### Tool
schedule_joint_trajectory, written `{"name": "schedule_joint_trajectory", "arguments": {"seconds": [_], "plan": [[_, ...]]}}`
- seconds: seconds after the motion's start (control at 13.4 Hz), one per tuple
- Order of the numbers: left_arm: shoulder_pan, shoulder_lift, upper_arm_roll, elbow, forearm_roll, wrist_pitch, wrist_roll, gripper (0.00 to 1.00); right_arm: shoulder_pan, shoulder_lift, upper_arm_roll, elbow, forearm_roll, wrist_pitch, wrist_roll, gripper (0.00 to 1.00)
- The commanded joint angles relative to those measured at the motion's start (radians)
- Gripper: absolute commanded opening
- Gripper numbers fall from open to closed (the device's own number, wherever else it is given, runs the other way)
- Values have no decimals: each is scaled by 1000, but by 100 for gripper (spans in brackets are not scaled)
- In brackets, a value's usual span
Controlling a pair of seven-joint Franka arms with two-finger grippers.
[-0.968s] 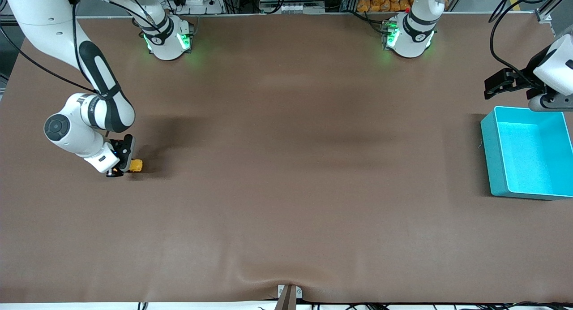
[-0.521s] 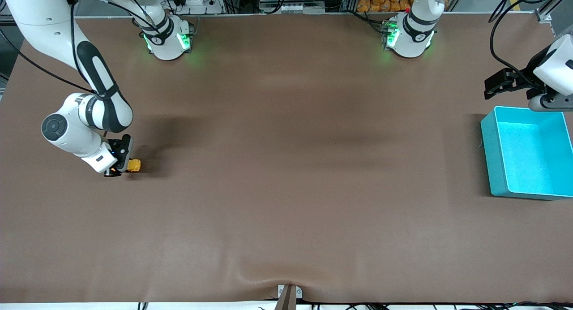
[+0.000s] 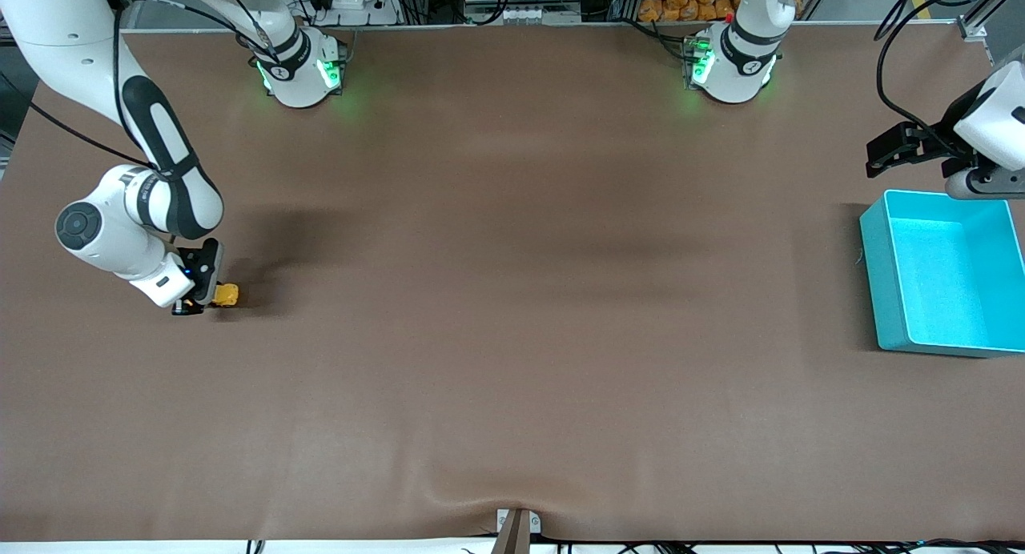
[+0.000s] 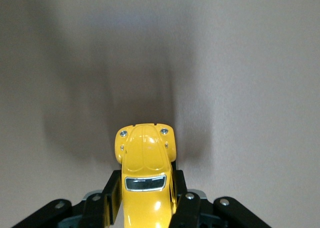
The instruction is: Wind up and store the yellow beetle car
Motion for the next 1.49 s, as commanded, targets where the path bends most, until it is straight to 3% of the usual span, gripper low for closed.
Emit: {"name": "schedule_joint_trajectory", "arguments": {"seconds": [0.0,1.42], "plan": [[4,-13,-3,-5,-3,3,-12,100,-50,63,7,37,13,2,-61,39],[4,-13,-3,-5,-12,3,-14,100,-211,120,9,111,13,-4,-189,39]]}}
